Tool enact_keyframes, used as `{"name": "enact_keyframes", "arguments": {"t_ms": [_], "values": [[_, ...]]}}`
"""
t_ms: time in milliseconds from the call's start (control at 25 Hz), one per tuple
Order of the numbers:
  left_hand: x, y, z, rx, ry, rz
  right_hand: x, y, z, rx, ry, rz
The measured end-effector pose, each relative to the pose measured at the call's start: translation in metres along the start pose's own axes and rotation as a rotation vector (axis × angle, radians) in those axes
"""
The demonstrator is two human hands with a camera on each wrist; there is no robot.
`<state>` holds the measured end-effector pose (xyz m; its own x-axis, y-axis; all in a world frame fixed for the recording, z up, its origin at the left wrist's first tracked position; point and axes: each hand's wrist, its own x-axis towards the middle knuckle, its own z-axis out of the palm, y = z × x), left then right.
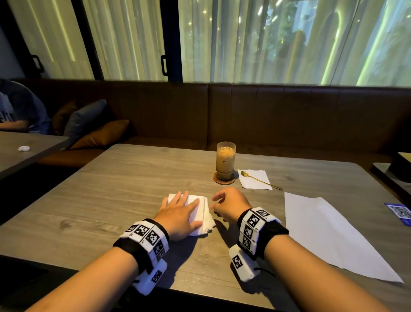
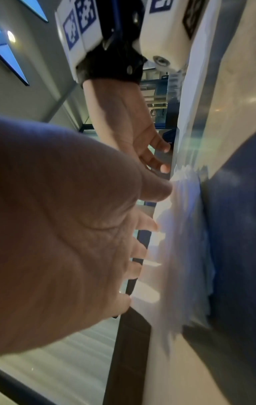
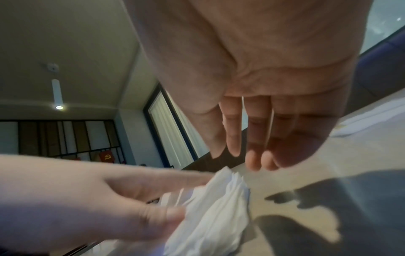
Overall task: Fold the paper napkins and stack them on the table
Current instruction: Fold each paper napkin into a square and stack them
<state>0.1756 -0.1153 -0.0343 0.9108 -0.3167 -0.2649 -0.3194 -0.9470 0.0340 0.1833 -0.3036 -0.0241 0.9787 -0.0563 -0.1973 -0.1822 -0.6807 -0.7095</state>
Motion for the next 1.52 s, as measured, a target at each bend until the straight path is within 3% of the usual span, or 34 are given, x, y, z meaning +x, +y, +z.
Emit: {"name": "enact_keyframes", "arguments": {"t_ms": [200,360,440,560,680,760,880,1040,1280,1520], "values": [[0.009,0.003,0.008,-0.022,-0.14,-0.045,-0.023,0.039,-0.066,-0.001,-0.123,0.045],[0.005,0.019,-0.003,0.02,-0.088,-0.027,-0.044,0.091,-0.126,-0.066,-0.188,0.085],[0.001,0.037,-0.014,0.057,-0.018,0.009,-0.051,0.116,-0.152,-0.146,-0.151,0.128],[0.0,0.085,-0.03,0.011,0.029,0.116,-0.063,0.149,-0.184,-0.245,0.035,0.203],[0.002,0.143,-0.036,-0.246,-0.03,0.218,-0.074,0.173,-0.2,-0.339,0.218,0.282],[0.009,0.176,-0.034,-0.54,-0.152,0.221,-0.079,0.185,-0.203,-0.325,0.263,0.366],[0.023,0.209,-0.027,-1.068,-0.34,0.082,-0.084,0.201,-0.201,-0.283,0.25,0.457],[0.044,0.239,-0.015,-1.36,-0.327,-0.042,-0.088,0.218,-0.202,-0.196,0.249,0.478],[0.057,0.257,-0.006,-1.275,-0.244,-0.16,-0.092,0.218,-0.204,0.052,0.223,0.517],[0.056,0.263,-0.003,-1.117,-0.212,-0.15,-0.097,0.211,-0.205,0.256,0.178,0.517]]}}
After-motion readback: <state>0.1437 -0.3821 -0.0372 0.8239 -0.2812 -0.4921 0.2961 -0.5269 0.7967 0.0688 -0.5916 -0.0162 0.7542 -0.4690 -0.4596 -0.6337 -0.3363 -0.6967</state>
